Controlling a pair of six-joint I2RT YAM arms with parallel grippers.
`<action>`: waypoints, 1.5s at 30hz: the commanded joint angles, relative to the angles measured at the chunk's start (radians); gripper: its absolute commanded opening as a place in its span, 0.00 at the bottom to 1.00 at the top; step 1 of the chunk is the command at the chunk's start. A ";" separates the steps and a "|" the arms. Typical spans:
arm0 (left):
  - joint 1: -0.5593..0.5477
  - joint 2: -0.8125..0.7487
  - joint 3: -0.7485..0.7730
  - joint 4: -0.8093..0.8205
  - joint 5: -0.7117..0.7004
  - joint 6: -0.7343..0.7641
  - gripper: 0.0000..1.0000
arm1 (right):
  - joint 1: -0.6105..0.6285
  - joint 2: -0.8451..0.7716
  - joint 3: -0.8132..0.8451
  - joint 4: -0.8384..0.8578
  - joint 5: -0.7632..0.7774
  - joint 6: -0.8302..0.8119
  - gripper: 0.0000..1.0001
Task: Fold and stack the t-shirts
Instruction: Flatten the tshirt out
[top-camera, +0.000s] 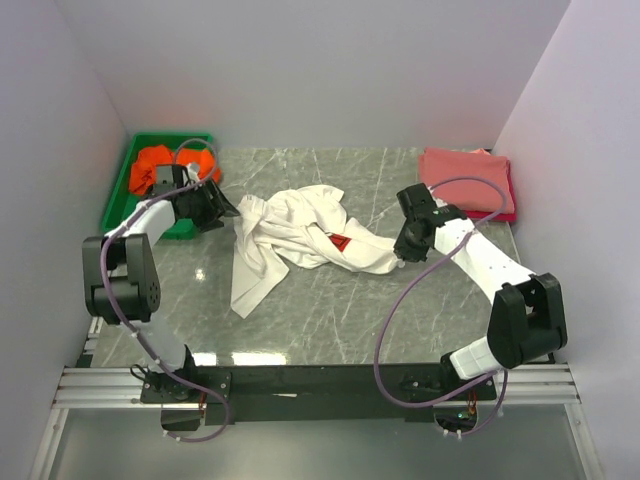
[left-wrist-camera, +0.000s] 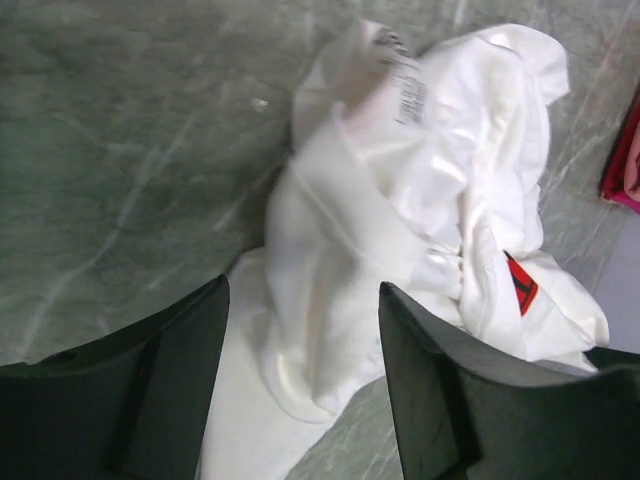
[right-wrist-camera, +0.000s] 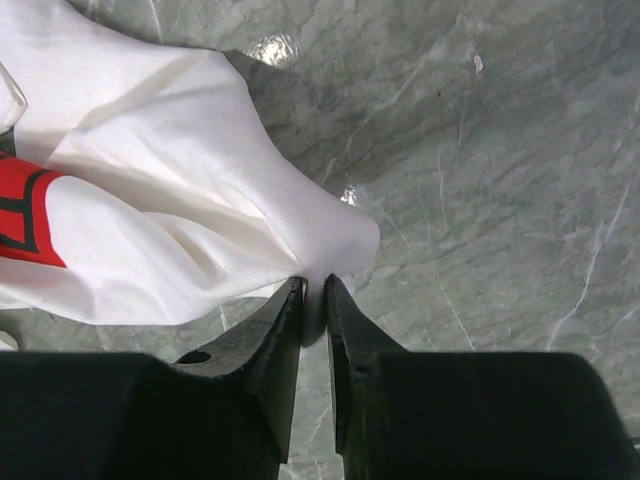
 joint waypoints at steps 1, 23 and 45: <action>-0.052 -0.134 0.010 -0.027 -0.038 0.034 0.67 | 0.012 -0.005 -0.013 0.016 0.000 0.021 0.25; -0.262 -0.055 0.044 -0.097 -0.265 0.121 0.65 | 0.040 -0.071 -0.099 0.060 -0.030 0.057 0.27; -0.127 -0.198 0.070 -0.186 -0.453 0.121 0.00 | 0.035 -0.121 -0.080 0.019 0.011 0.053 0.00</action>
